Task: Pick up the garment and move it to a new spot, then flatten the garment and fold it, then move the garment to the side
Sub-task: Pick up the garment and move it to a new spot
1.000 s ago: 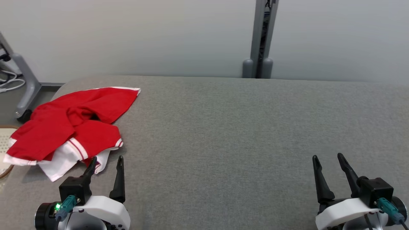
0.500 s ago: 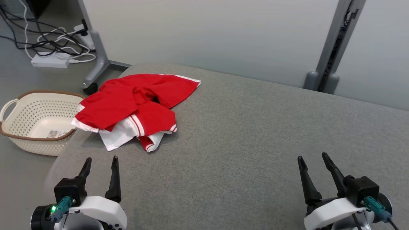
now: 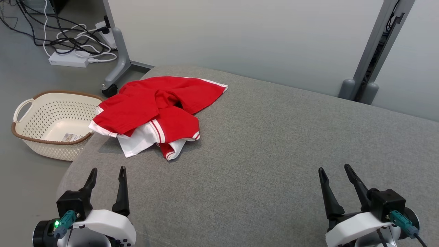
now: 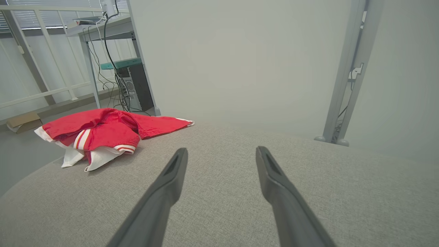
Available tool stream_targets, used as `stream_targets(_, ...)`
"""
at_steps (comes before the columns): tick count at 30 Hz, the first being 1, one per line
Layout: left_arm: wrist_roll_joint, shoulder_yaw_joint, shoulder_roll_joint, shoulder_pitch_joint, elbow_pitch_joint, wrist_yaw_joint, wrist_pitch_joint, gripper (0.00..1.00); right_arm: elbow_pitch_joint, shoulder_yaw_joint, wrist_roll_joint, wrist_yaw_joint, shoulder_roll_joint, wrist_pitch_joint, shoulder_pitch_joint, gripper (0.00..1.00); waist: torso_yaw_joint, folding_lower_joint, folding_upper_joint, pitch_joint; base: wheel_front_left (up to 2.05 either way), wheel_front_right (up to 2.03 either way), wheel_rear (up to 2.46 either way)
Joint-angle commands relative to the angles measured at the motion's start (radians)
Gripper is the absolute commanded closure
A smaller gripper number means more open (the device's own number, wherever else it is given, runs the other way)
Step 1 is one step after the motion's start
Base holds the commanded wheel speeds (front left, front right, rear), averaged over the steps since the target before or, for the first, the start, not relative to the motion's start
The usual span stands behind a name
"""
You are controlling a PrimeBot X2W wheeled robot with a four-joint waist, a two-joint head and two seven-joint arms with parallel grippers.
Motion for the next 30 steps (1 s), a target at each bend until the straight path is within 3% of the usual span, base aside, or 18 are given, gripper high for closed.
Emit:
stream_targets(1, -0.004, 0.001, 0.007, -0.015, 0.0, 0.003, -0.004, 0.0, 0.001, -0.002, 0.006, 0.002, -0.003, -0.006, -0.007, 0.0, -0.004, 0.0, 0.0, 0.001, 0.0, 0.0, 0.0)
stream_targets(9, -0.026, 0.01, 0.021, -0.073, -0.009, -0.01, 0.018, 0.0, -0.003, -0.004, 0.001, 0.002, -0.003, -0.005, -0.01, 0.0, -0.019, 0.0, 0.0, 0.011, 0.0, 0.0, 0.0)
stream_targets(16, -0.086, 0.072, 0.096, -0.3, 0.049, -0.051, 0.111, 0.0, -0.046, 0.003, -0.017, 0.002, -0.018, 0.017, -0.042, 0.0, -0.075, 0.0, 0.0, 0.098, 0.0, 0.0, 0.0)
stream_targets(22, -0.145, 0.104, 0.151, -0.49, 0.21, -0.099, 0.2, 0.0, -0.081, 0.01, -0.03, 0.002, -0.035, 0.03, -0.076, 0.0, -0.136, 0.0, 0.0, 0.189, 0.0, 0.0, 0.0)
stream_targets(30, -0.227, 0.157, 0.222, -0.676, 0.57, -0.152, 0.285, 0.0, -0.117, 0.017, -0.038, 0.002, -0.054, 0.044, -0.113, 0.0, -0.209, 0.0, 0.0, 0.295, 0.0, 0.0, 0.0)
